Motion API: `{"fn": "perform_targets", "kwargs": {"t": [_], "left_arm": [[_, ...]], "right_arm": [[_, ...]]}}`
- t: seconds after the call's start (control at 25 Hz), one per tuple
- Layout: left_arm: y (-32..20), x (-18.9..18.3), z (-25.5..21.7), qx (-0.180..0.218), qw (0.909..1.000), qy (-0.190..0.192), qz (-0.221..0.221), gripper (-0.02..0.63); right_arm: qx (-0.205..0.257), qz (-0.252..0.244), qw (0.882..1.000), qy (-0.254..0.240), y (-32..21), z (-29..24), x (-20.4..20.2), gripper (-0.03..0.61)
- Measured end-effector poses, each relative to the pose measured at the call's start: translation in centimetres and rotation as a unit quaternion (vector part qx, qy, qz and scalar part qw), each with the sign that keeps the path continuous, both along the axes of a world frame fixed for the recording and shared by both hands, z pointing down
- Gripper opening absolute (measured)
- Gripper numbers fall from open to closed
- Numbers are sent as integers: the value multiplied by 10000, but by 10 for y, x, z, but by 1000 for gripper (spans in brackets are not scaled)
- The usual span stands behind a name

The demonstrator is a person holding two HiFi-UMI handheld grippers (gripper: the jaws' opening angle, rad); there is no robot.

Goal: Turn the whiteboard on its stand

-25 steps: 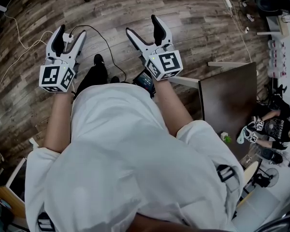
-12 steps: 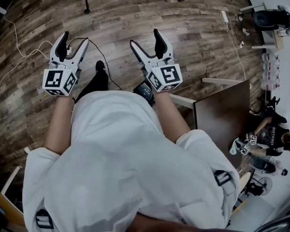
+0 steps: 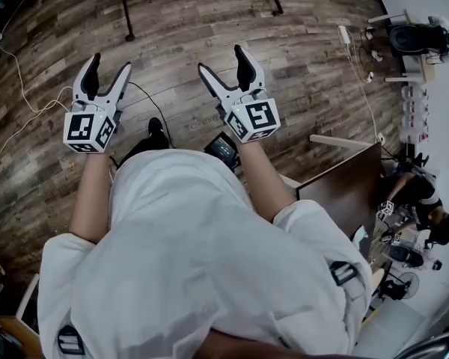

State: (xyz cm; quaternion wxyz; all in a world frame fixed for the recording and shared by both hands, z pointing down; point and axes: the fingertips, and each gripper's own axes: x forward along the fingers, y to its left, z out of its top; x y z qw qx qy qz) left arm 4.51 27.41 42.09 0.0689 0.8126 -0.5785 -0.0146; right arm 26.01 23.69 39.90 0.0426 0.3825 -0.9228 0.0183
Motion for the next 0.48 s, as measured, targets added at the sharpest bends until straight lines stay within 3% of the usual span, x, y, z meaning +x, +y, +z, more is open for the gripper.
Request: {"fn": "perform_targets", "kwargs": {"t": [0.48], "left_arm": [[-154,-58,-3,90,9999,65,-41,316]], "right_arm": [[122,-54,9999,14,-152,-10,-61,387]]}}
